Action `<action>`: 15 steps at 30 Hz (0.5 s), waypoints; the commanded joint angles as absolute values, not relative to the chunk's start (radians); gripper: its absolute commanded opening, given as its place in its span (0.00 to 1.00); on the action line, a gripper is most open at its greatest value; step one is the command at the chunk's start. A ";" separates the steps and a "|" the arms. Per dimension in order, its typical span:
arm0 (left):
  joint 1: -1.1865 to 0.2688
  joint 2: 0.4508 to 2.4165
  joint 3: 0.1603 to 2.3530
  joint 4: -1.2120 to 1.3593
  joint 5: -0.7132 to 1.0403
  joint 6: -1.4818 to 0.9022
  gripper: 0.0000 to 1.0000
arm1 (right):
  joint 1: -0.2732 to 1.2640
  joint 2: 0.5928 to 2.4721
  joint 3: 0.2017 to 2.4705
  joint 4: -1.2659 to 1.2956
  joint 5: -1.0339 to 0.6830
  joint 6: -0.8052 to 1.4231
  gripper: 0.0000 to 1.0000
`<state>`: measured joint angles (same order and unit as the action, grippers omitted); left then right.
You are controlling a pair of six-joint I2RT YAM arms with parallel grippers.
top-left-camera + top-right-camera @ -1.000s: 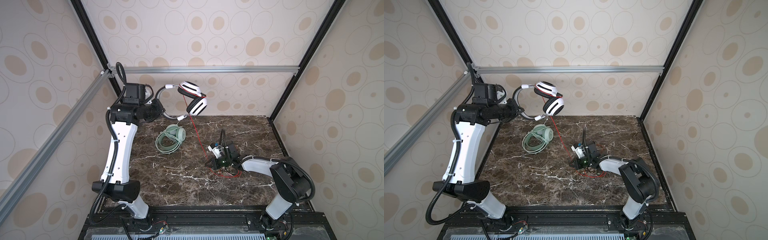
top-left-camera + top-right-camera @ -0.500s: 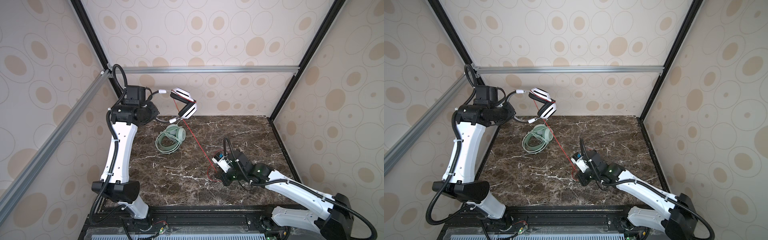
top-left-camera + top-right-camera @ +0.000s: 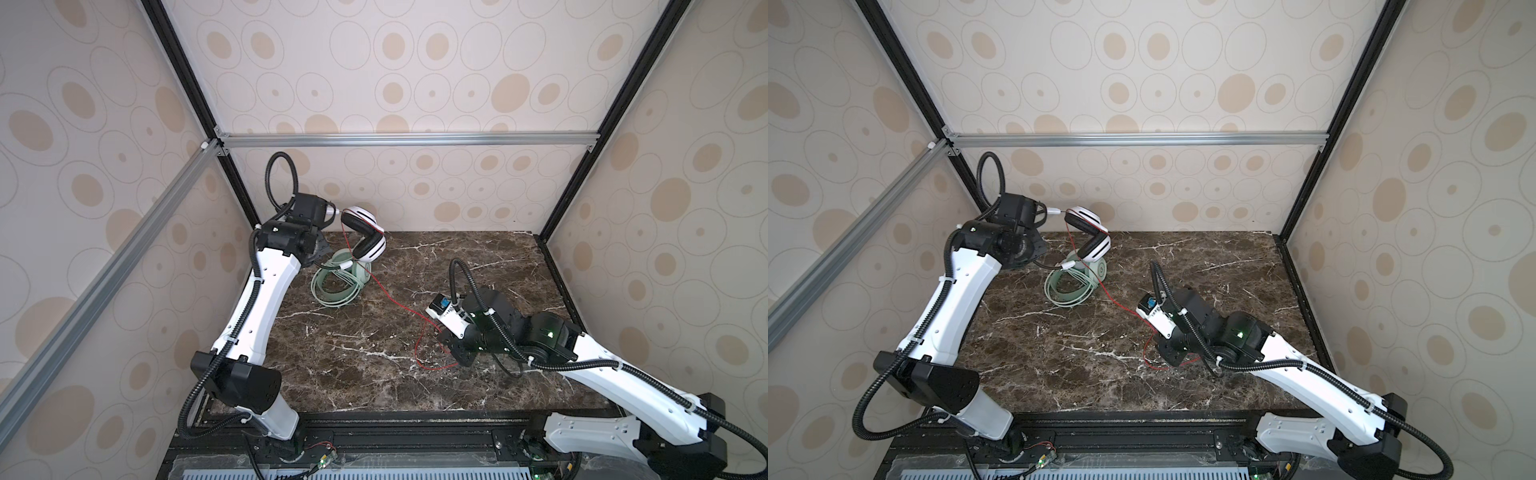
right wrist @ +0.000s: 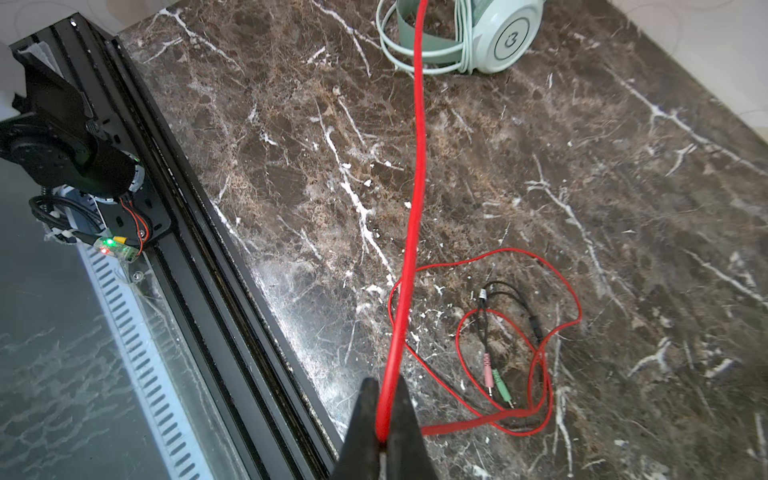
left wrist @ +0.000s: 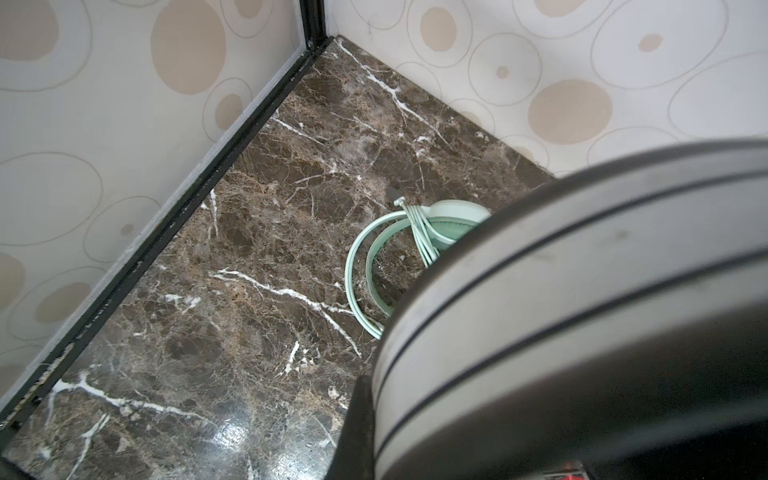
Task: Wrap the headphones
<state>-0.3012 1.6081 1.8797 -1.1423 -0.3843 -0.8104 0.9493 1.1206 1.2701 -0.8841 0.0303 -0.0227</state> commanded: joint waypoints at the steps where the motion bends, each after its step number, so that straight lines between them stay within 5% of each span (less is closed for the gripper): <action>1: -0.386 1.575 1.853 -1.151 -0.615 -0.869 0.00 | 0.956 1.129 1.374 -1.001 0.123 -0.092 0.00; 15: -0.671 1.570 1.628 -1.157 -0.839 -0.815 0.00 | 0.949 1.258 1.626 -0.946 0.437 -0.203 0.00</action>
<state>-0.6323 1.6066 1.6268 -1.1881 -0.7506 -0.8070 0.9524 1.2484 1.5810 -0.9844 0.3691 -0.1619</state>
